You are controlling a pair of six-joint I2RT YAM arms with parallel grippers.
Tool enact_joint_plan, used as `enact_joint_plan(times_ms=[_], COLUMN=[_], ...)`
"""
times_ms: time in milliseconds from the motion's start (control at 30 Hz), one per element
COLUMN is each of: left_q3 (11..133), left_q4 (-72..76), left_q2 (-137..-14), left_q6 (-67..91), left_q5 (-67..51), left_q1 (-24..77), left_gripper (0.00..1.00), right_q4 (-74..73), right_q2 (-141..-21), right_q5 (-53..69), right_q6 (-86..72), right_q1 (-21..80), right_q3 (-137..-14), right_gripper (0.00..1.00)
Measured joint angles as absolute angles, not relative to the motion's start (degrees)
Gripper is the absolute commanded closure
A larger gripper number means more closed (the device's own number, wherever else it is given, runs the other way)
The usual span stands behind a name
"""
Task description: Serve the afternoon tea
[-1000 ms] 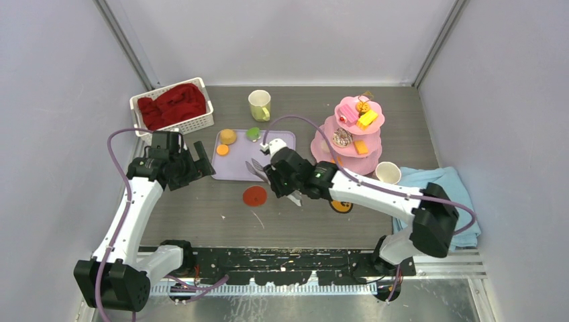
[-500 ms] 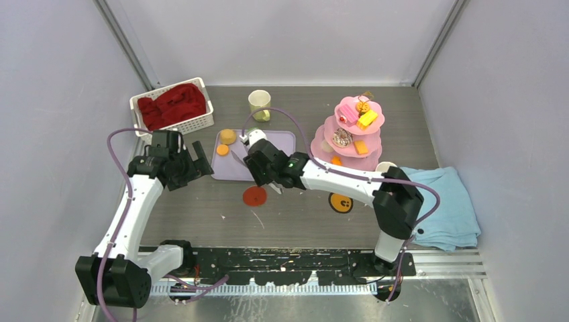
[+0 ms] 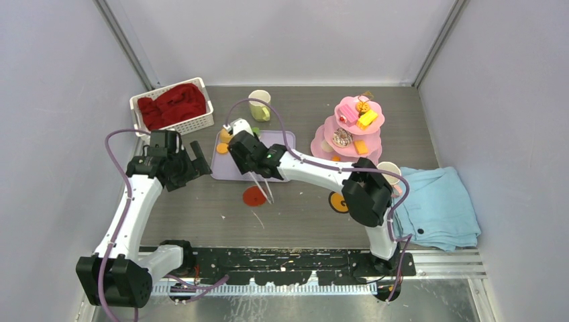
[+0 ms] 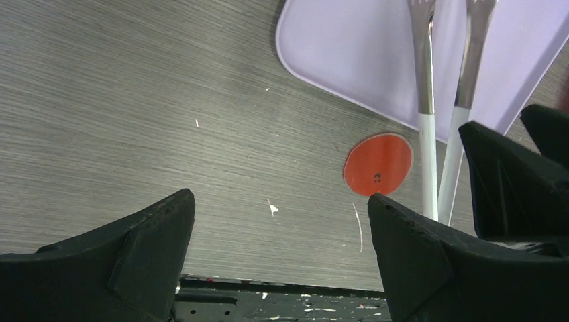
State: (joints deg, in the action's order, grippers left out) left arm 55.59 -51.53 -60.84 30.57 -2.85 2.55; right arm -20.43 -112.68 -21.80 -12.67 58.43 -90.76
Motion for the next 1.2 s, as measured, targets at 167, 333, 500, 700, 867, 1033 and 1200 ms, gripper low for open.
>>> enact_joint_plan(times_ms=[167, 333, 500, 700, 867, 1033, 1200], left_q3=[55.7, 55.7, 55.7, 55.7, 55.68, 55.64, 55.64], left_q4=[-52.14, -52.34, -52.42, -52.42, -52.38, -52.4, -52.47], left_q2=[-60.58, -59.86, -59.75, -59.4, -59.09, -58.78, -57.58], left_q6=[30.39, 29.93, 29.74, 29.56, 29.61, 29.61, 29.61], left_q5=[-2.61, -2.57, -2.61, -2.66, -3.29, -3.7, -3.7], left_q1=[2.42, 2.11, 2.11, 2.11, 2.11, 2.11, 2.11], left_gripper=[0.0, 0.0, 0.0, 0.0, 0.0, 0.0, 0.0], right_q4=[-19.62, -19.51, -17.1, -15.86, -14.2, -12.86, -11.16], right_q2=[-115.5, -115.66, -113.34, -105.1, -101.23, -101.69, -104.38], right_q5=[-22.85, -23.11, -22.98, -22.85, -22.28, -21.23, -20.82], right_q6=[-12.29, -12.36, -13.56, -17.08, -20.56, -22.76, -23.64], right_q1=[58.37, 58.24, 57.87, 57.74, 57.63, 57.63, 57.52], right_q3=[-94.43, -94.41, -88.31, -75.07, -70.3, -68.62, -68.64], right_gripper=[0.43, 0.43, 0.43, 0.39, 0.39, 0.43, 0.5])
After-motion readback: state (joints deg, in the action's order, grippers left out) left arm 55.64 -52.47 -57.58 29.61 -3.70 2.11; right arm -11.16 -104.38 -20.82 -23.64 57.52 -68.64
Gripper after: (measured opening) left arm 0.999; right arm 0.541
